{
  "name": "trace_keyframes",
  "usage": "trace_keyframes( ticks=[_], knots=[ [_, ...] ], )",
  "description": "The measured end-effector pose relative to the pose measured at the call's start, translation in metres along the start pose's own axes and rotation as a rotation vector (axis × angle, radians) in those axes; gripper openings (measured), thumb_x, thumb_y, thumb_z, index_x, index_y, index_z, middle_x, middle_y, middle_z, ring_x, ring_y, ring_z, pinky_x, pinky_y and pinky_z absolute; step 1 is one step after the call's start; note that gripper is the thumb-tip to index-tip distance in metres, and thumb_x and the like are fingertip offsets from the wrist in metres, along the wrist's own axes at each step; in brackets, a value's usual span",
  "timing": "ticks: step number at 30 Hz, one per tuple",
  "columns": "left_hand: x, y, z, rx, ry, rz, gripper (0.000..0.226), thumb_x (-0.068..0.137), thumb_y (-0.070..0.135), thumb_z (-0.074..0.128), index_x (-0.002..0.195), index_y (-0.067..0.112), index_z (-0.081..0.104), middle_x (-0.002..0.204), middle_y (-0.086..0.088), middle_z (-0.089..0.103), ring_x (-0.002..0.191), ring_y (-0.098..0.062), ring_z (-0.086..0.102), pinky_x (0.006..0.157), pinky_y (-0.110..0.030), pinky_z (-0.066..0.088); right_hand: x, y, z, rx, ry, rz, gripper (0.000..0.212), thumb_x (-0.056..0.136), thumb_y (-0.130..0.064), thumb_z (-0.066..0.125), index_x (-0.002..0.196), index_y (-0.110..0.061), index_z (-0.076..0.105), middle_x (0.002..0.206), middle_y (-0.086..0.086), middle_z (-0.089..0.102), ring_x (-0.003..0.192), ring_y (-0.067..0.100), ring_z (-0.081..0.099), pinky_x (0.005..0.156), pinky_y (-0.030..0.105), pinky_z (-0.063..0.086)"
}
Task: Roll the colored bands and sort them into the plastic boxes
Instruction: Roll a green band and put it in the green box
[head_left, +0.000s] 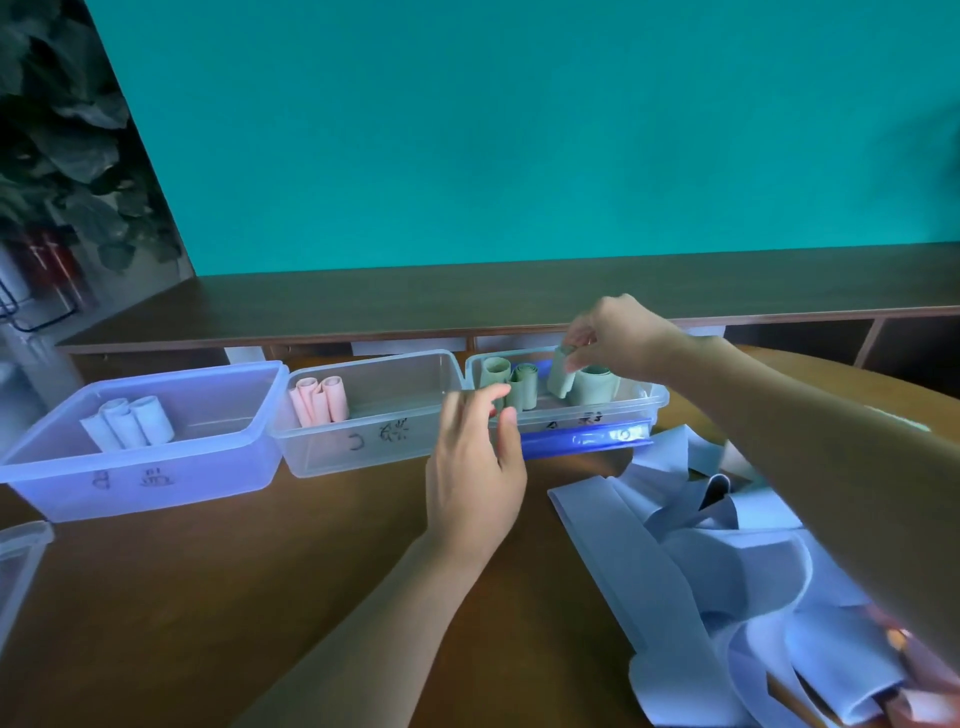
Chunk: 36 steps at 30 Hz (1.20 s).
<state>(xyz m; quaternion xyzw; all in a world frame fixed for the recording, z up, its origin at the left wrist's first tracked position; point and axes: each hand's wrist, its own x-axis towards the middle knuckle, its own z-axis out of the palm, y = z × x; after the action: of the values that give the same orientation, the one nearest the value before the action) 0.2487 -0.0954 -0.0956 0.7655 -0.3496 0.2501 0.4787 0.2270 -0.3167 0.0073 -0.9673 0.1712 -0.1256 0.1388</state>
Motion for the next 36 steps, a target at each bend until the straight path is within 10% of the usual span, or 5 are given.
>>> trace_keyframes(
  ticks=[19, 36],
  knots=[
    [0.0, -0.003, 0.0, -0.023, -0.059, -0.007, 0.034, 0.099, 0.039, 0.047, 0.119, 0.019, 0.066, 0.117, 0.002, 0.058, 0.09, -0.01, 0.062, 0.063, 0.0, 0.039, 0.021, -0.004, 0.019, -0.345, -0.049, -0.103, 0.042, 0.082, -0.05, 0.077, 0.119, -0.029, 0.073, 0.123, -0.004, 0.067, 0.125, 0.023, 0.047, 0.099, 0.038, 0.039],
    [-0.001, -0.004, -0.001, -0.05, -0.088, -0.003, 0.034, 0.1, 0.04, 0.049, 0.121, 0.019, 0.065, 0.122, 0.002, 0.056, 0.101, -0.009, 0.061, 0.066, 0.001, 0.04, 0.018, -0.014, 0.019, -0.513, -0.045, -0.114, 0.044, 0.087, -0.049, 0.074, 0.125, -0.026, 0.068, 0.122, -0.003, 0.071, 0.117, 0.024, 0.059, 0.105, 0.036, 0.036]
  ],
)
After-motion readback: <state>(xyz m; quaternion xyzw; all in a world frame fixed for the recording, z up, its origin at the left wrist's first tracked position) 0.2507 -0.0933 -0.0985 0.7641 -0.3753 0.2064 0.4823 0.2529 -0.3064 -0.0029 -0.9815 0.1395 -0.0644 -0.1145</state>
